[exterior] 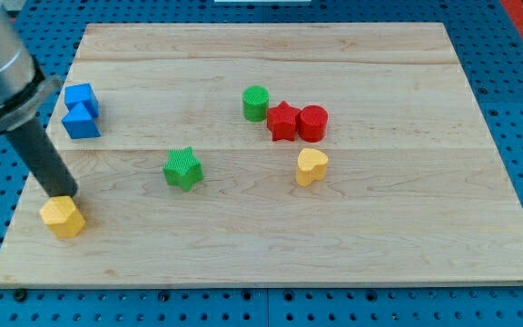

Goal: Push yellow heart into yellow hexagon

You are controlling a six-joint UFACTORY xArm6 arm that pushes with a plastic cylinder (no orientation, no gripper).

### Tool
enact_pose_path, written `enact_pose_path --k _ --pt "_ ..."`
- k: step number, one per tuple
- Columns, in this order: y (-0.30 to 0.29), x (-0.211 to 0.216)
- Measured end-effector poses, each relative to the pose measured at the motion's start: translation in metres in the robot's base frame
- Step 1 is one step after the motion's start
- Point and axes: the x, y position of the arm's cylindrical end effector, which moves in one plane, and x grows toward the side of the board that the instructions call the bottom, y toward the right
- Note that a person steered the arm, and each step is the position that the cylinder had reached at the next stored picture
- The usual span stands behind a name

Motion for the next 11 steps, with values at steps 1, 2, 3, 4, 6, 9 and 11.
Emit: enact_pose_path --k 1,2,3,4,6,9,11 --pt "0.087 0.0" --pt "0.185 0.001" --pt "0.192 -0.029" --pt "0.244 -0.057" --pt "0.369 -0.048" --pt "0.283 -0.033" --pt "0.202 -0.028"
